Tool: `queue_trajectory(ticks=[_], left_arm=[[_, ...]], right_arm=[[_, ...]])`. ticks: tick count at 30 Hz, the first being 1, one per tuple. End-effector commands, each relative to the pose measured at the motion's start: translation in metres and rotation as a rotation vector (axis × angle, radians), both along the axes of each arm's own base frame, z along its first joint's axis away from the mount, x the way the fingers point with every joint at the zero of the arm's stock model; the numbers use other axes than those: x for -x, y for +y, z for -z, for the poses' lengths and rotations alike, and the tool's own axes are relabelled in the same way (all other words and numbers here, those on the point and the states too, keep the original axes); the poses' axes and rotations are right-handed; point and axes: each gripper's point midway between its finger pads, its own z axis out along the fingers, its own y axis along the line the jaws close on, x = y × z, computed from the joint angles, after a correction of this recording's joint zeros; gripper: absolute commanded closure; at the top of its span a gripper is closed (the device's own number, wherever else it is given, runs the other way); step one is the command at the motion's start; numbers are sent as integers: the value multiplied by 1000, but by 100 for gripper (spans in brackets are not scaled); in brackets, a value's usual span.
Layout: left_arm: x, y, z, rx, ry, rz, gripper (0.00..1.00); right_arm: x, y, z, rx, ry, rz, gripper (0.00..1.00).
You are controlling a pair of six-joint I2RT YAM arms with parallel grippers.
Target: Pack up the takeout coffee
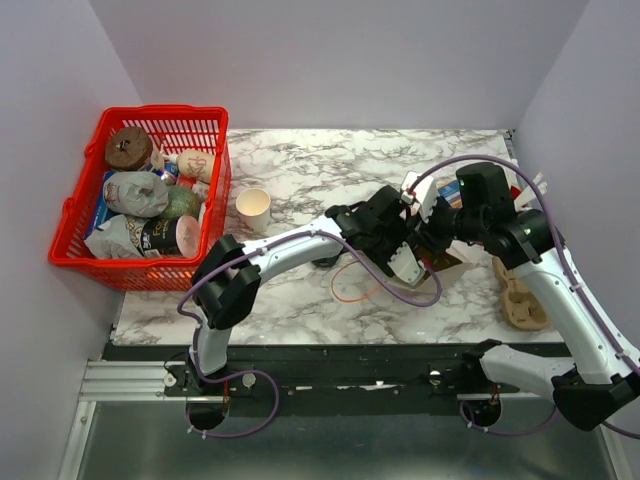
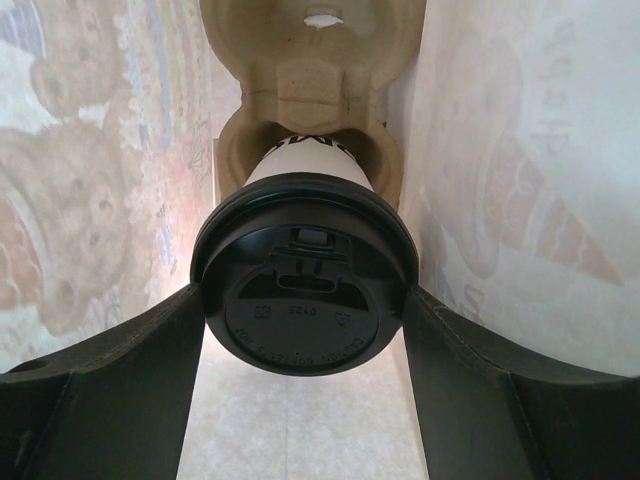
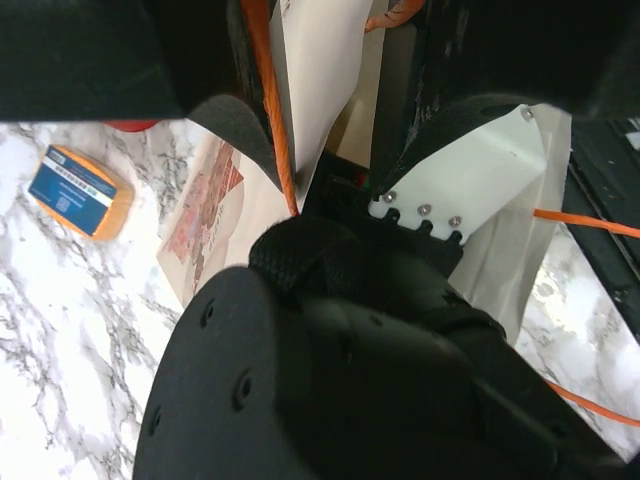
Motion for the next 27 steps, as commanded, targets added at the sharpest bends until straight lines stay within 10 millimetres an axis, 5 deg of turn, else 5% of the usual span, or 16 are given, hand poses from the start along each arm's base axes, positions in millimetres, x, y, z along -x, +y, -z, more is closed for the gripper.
queue_trajectory(ticks=[1,7,8,10,11,20,27], left_arm=[[4,-4,19,-49,-18,45,100],[4,-8,23,-37,-7,25,97],[2,-8,20,-28,-6,12,83],[-2,-8,15,-13,-6,-16,72],[-2,-8,11,-4,-5,-22,55],[7,3,-13,66,62,-43,1],[15,3,-21,108,91,-31,1]], right_arm=[[5,20,-15,-110,55,-21,99],[8,24,-15,-123,83,-38,100],[7,23,-15,-116,77,-36,99],[7,21,-14,-107,75,-31,99],[7,20,-12,-101,75,-29,100],[4,14,-11,-76,57,-7,100],[2,9,-5,-54,55,12,99]])
